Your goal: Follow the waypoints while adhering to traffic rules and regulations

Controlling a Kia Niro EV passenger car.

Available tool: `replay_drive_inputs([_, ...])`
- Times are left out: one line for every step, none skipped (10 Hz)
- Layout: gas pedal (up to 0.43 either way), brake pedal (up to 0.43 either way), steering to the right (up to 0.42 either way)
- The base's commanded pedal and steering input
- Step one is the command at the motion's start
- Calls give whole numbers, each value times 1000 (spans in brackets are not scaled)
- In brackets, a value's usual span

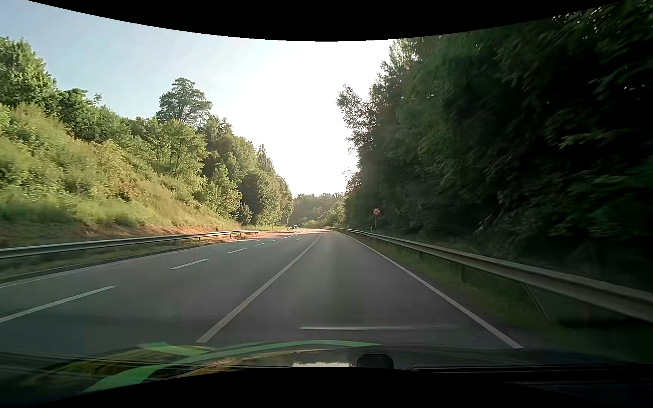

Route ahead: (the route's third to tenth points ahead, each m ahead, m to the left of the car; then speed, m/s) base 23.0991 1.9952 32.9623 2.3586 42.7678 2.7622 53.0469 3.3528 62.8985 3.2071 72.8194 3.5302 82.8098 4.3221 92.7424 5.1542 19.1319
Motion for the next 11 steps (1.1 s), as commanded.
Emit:
replay_drive_inputs([197,0,-5])
replay_drive_inputs([197,0,-5])
replay_drive_inputs([197,0,-5])
replay_drive_inputs([197,0,-6])
replay_drive_inputs([197,0,-7])
replay_drive_inputs([197,0,-9])
replay_drive_inputs([197,0,-9])
replay_drive_inputs([209,0,-9])
replay_drive_inputs([220,0,-9])
replay_drive_inputs([240,0,-9])
replay_drive_inputs([248,0,-9])
